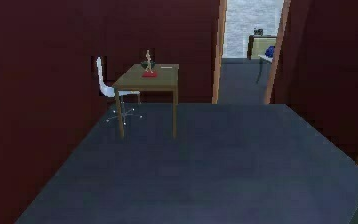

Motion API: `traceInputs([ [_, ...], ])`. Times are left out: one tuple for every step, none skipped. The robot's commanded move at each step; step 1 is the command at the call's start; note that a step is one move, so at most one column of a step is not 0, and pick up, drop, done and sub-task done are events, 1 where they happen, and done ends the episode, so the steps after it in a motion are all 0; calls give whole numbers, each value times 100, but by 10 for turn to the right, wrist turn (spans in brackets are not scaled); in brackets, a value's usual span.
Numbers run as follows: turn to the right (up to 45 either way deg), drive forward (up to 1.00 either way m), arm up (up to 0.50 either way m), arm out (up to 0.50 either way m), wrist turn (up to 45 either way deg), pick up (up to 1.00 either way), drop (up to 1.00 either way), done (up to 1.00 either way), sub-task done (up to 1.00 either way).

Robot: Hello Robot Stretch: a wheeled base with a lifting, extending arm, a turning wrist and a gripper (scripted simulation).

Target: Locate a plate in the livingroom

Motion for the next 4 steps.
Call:
traceInputs([
  [120, 0, 0, 0, 0, 0, 0, 0, 0],
  [0, 75, 0, 0, 0, 0, 0, 0, 0],
  [90, 0, 0, 0, 0, 0, 0, 0, 0],
  [0, 100, 0, 0, 0, 0, 0, 0, 0],
])
